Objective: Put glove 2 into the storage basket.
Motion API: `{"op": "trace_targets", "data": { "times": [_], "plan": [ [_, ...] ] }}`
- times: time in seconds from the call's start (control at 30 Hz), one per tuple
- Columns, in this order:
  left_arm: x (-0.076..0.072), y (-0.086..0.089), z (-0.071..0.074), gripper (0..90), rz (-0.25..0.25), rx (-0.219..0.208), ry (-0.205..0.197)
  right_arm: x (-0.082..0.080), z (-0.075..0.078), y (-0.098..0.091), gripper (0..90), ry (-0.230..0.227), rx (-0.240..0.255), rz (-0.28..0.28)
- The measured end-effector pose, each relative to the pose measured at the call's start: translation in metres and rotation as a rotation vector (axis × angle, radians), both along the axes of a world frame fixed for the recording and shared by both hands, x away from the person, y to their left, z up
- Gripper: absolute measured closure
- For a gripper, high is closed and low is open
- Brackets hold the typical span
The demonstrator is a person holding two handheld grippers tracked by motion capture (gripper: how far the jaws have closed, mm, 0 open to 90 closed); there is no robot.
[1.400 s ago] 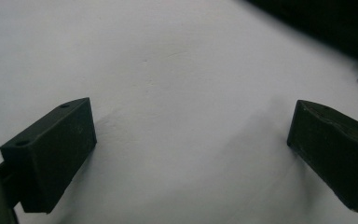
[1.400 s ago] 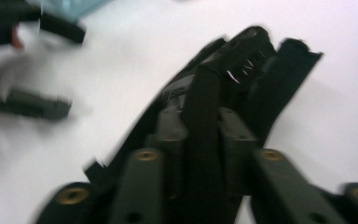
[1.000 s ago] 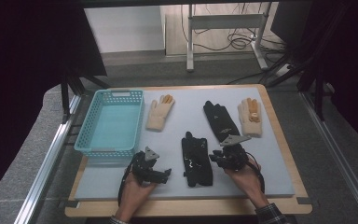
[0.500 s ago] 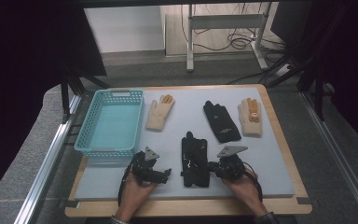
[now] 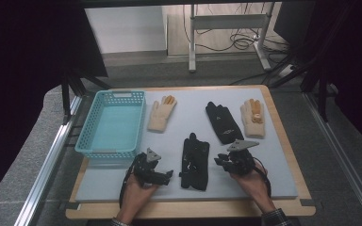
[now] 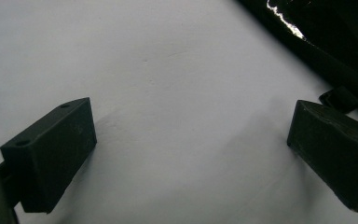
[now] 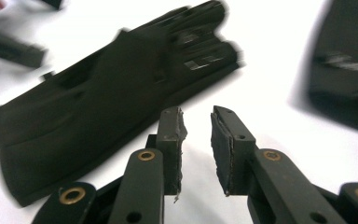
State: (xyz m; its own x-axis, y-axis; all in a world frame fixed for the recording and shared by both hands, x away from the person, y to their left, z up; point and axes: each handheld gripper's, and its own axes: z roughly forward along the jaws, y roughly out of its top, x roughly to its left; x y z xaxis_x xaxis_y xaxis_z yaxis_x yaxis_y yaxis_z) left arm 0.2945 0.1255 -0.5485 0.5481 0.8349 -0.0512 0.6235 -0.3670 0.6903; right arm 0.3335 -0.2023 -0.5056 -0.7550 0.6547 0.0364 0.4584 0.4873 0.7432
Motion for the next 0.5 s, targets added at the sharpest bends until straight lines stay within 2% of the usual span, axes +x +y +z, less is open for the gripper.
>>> {"op": "trace_targets", "data": {
  "times": [0.07,0.17,0.2,0.23,0.3,0.43,0.5],
  "plan": [
    [0.000,0.000,0.000,1.5,0.000,0.000,0.000,0.007,0.004,-0.007,74.0,-0.014,0.002,-0.022],
    [0.000,0.000,0.000,1.5,0.000,0.000,0.000,0.024,0.009,-0.021,82.0,-0.029,-0.004,-0.066],
    [0.000,0.000,0.000,1.5,0.000,0.000,0.000,0.030,0.010,-0.025,84.9,-0.027,-0.005,-0.078],
    [0.000,0.000,0.000,1.5,0.000,0.000,0.000,0.044,0.011,-0.036,88.3,-0.030,0.000,-0.118],
    [0.000,0.000,0.000,1.5,0.000,0.000,0.000,0.049,0.011,-0.039,88.4,-0.031,0.002,-0.137],
    [0.000,0.000,0.000,1.5,0.000,0.000,0.000,0.078,0.008,-0.059,88.5,-0.037,-0.022,-0.247],
    [0.000,0.000,0.000,1.5,0.000,0.000,0.000,0.083,0.007,-0.062,88.5,-0.037,-0.026,-0.261]
  ]
}}
